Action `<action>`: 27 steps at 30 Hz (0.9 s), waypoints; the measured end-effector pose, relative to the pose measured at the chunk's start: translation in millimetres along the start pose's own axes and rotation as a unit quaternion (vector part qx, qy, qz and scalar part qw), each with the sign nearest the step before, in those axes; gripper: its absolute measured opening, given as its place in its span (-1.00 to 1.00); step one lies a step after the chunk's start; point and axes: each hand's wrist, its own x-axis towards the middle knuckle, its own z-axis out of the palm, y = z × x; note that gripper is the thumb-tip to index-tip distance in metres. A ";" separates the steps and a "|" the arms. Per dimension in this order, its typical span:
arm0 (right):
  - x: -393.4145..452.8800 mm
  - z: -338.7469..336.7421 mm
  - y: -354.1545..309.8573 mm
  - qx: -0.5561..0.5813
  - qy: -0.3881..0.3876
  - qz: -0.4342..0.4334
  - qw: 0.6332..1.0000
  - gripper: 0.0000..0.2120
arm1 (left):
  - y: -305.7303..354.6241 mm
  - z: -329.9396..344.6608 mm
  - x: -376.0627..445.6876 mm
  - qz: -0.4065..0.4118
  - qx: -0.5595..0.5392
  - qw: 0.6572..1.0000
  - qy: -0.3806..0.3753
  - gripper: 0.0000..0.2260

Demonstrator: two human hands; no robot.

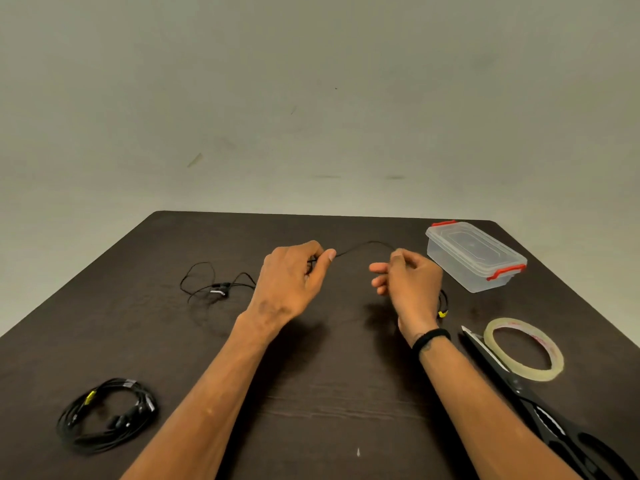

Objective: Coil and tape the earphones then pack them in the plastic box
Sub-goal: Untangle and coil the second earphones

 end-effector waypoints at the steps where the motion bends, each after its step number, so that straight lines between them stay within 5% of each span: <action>1: -4.4 0.1 0.3 -0.073 -0.015 -0.057 0.996 -0.64 | 0.6 0.8 0.1 0.002 0.002 1.000 0.001 -0.65; 4: -24.1 10.0 1.7 -0.212 -0.143 -0.231 0.939 -0.46 | 0.5 3.0 0.6 -0.004 0.007 1.000 0.021 -0.67; 8: -33.0 21.1 7.7 -0.241 -0.189 -0.339 0.890 -0.73 | 4.1 2.4 -0.6 0.017 0.017 1.000 0.017 -0.71; 16: -22.1 13.5 4.3 -0.171 -0.109 -0.207 0.957 -0.89 | 2.8 3.0 0.0 0.009 0.018 1.000 -0.004 -0.64; 23: 3.0 3.7 0.4 0.031 0.006 -0.024 0.999 -0.88 | -5.1 -0.5 0.9 -0.004 0.020 1.000 -0.014 -0.64; 27: -7.2 5.2 4.1 -0.121 -0.020 -0.142 0.982 -0.60 | -1.1 2.2 -0.1 -0.003 0.025 1.000 0.009 -0.69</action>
